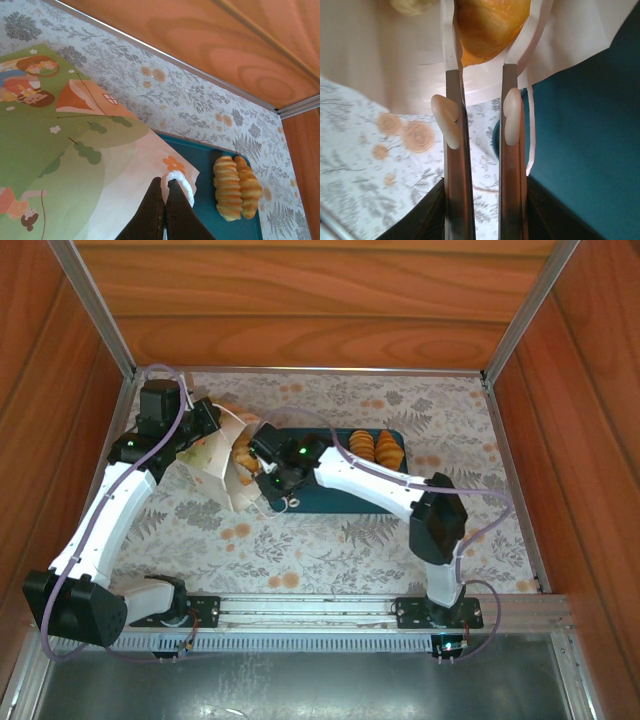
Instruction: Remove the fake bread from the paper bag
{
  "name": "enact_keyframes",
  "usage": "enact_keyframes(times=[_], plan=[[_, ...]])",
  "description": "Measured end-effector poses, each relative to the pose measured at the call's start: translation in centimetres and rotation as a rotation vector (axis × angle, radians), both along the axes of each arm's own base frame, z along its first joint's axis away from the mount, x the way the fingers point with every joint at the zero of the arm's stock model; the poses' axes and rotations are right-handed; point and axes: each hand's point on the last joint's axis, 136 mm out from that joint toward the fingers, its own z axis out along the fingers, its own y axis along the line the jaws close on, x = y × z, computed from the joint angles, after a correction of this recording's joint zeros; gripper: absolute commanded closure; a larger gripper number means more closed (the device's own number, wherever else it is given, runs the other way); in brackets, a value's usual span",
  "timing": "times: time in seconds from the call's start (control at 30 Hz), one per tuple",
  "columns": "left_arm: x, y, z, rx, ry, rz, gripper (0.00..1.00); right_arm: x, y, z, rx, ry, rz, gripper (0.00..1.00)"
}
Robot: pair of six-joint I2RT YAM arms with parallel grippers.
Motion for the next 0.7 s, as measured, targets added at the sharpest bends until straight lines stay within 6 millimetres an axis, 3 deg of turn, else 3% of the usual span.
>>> enact_keyframes(times=[0.17,0.43,0.7], plan=[[0.0,0.1,0.0,0.003,0.000,0.007,1.00,-1.0,-1.2,1.2,0.077,0.058,-0.018,0.68],[0.1,0.2,0.0,0.000,0.000,0.011,1.00,-1.3,-3.1,-0.7,0.061,0.136,-0.052,0.68],[0.1,0.2,0.0,-0.001,0.000,0.012,1.00,-1.4,-3.0,-0.8,0.081,0.166,-0.045,0.67]])
